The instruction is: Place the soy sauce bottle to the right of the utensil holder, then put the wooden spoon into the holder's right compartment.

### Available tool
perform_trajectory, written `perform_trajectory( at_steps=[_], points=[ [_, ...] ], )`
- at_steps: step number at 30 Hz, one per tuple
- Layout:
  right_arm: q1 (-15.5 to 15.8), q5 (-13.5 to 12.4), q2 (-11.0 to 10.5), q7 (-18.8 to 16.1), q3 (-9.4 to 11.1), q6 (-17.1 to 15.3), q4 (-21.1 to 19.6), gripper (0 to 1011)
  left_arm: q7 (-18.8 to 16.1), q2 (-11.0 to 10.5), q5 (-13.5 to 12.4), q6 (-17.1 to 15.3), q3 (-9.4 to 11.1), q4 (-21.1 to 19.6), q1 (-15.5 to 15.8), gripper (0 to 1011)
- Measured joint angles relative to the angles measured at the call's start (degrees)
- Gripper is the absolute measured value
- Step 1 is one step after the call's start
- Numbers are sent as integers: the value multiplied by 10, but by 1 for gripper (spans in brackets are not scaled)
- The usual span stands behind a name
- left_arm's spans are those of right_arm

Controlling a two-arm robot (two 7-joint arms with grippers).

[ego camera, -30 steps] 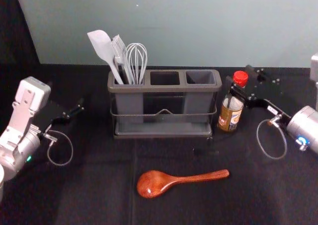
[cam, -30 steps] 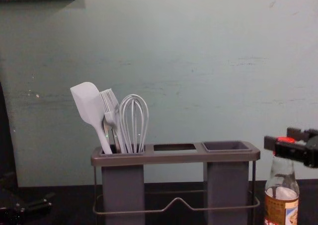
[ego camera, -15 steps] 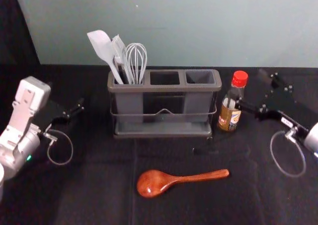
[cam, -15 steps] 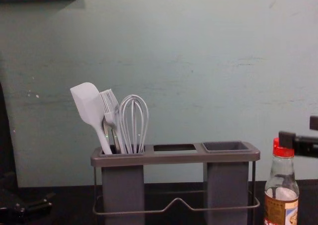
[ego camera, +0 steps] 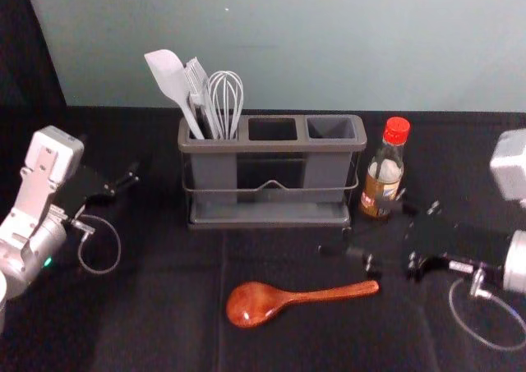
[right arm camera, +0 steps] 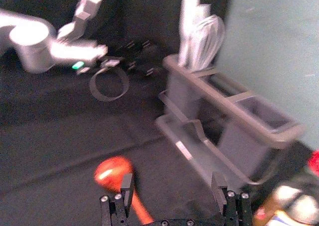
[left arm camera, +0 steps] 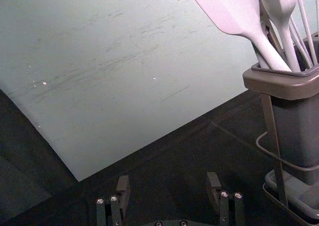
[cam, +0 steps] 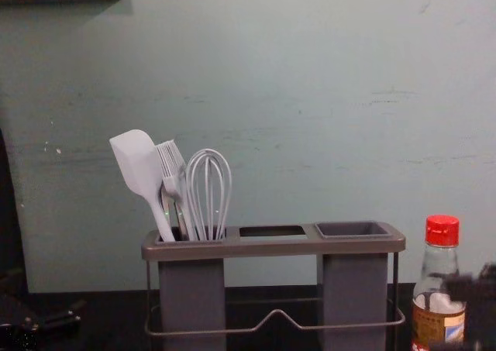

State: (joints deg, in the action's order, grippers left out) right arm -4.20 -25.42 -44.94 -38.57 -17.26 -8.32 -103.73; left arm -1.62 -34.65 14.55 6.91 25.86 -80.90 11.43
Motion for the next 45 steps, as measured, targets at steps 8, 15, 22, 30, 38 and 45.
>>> perform_trajectory(
  at_steps=[8, 15, 22, 30, 38, 45],
  points=[
    [-72, 31, -4, -61, -77, -23, 35, 1002, 0, 0, 0, 0, 0, 0, 0, 1005],
    [-107, 45, 18, -78, -120, -28, 70, 1000, 0, 0, 0, 0, 0, 0, 0, 1005],
    [-131, 54, 46, -89, -167, -30, 103, 1002, 0, 0, 0, 0, 0, 0, 0, 1005],
    [-159, 72, 70, -101, -212, -31, 135, 1000, 0, 0, 0, 0, 0, 0, 0, 1005],
    [-186, 82, 98, -105, -246, -32, 168, 1002, 0, 0, 0, 0, 0, 0, 0, 1005],
    [-207, 93, 116, -102, -271, -29, 189, 1002, 0, 0, 0, 0, 0, 0, 0, 1005]
  ],
)
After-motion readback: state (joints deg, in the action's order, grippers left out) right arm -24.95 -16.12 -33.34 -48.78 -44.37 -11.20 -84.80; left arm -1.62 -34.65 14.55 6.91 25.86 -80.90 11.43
